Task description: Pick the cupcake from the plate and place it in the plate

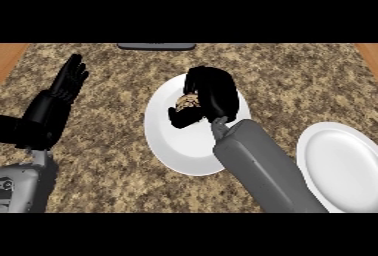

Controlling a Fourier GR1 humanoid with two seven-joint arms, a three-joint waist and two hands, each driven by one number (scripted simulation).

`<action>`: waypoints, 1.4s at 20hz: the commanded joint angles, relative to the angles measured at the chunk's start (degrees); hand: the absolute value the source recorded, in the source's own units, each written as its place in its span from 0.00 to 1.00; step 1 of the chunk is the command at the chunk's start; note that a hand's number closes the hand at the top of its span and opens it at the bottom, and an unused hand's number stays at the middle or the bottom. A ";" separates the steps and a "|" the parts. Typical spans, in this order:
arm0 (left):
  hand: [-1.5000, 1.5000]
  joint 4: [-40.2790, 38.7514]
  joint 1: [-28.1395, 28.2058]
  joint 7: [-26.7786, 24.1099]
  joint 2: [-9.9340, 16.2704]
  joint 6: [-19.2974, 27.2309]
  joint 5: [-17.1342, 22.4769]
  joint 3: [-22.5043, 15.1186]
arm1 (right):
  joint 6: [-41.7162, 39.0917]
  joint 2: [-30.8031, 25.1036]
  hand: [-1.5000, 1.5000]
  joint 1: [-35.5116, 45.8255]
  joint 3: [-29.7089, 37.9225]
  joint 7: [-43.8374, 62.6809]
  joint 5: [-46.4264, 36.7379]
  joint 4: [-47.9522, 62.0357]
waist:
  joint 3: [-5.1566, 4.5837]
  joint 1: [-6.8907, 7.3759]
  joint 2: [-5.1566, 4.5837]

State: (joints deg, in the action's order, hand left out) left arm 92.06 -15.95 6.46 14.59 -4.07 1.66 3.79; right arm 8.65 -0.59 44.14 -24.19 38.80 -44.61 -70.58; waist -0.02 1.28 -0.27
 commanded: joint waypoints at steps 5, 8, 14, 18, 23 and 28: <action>0.50 1.14 2.12 -0.96 0.75 -1.48 0.60 1.24 | 15.16 0.58 0.00 4.79 -0.37 -6.04 10.40 21.14 | 0.02 1.12 -0.26; 0.50 3.68 0.75 1.83 -0.78 -1.35 0.80 -0.81 | 18.14 0.59 0.00 10.13 -4.52 -7.09 19.55 25.56 | 0.05 2.63 -0.42; 0.50 0.62 -0.50 0.19 -0.84 -0.61 -0.36 0.05 | 25.57 0.59 0.00 8.65 -2.47 -19.51 28.59 25.27 | 0.06 1.37 -0.32; 0.50 -0.05 -2.47 2.32 0.13 -0.52 0.60 1.92 | 30.77 0.59 0.00 11.16 0.40 -21.23 32.59 23.57 | 0.06 0.68 -0.11; 0.50 -2.38 -1.99 -1.04 0.56 -1.06 0.52 3.39 | 30.53 0.59 0.00 9.10 4.43 -27.09 39.19 21.58 | 0.03 -0.51 0.11; 0.50 -2.56 -2.31 0.19 0.44 -0.46 0.36 3.94 | 26.16 -4.84 0.00 2.67 9.69 -27.25 41.30 12.28 | 0.03 -1.85 0.45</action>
State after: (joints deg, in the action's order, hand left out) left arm 90.25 -18.28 7.11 15.35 -5.32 2.11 6.77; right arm 37.19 -2.02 50.31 -17.46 11.62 -5.55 -52.16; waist 0.03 0.44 -0.10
